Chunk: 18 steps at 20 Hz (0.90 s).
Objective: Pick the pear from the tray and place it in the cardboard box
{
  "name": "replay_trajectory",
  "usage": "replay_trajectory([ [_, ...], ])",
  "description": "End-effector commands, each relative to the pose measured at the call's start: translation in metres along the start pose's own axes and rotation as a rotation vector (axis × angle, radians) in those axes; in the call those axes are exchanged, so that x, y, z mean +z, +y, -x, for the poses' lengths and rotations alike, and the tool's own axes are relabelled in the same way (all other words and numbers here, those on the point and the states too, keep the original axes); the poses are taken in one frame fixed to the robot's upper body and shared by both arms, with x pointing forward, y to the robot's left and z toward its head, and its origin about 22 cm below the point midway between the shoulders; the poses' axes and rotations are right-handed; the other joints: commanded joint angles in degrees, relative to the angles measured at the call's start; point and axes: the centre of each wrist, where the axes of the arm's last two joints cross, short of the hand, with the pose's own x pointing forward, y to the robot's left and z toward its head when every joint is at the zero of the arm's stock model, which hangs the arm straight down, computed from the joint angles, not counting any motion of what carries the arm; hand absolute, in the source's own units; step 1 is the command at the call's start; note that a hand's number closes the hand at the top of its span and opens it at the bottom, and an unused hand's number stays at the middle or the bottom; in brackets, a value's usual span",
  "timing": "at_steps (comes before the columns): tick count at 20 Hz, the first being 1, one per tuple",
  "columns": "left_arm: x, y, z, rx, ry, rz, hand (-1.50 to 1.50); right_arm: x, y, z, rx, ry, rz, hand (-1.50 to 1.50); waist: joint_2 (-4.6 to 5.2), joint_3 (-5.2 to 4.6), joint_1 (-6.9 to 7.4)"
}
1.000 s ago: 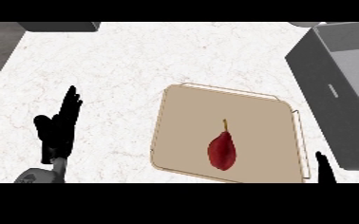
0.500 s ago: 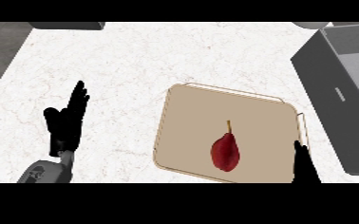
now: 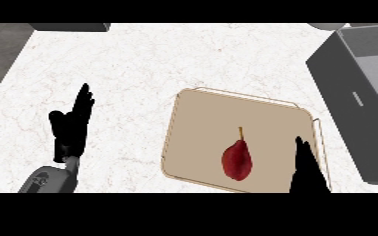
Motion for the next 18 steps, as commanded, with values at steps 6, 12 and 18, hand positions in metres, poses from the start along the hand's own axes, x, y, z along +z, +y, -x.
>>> replay_trajectory([
  [6, 0.002, 0.007, 0.003, -0.010, 0.003, 0.002, 0.00, -0.028, 0.005, -0.015, 0.040, 0.262, -0.039, -1.50, -0.09, 0.02, 0.50],
  [12, -0.004, 0.011, 0.002, 0.005, 0.000, -0.003, 0.00, -0.046, 0.013, -0.022, 0.039, 0.290, -0.032, -1.50, -0.05, -0.02, 0.12],
  [18, 0.000, -0.004, 0.003, 0.010, 0.001, -0.010, 0.00, -0.058, 0.020, -0.025, 0.052, 0.316, -0.061, -1.50, -0.24, 0.02, 0.12],
])
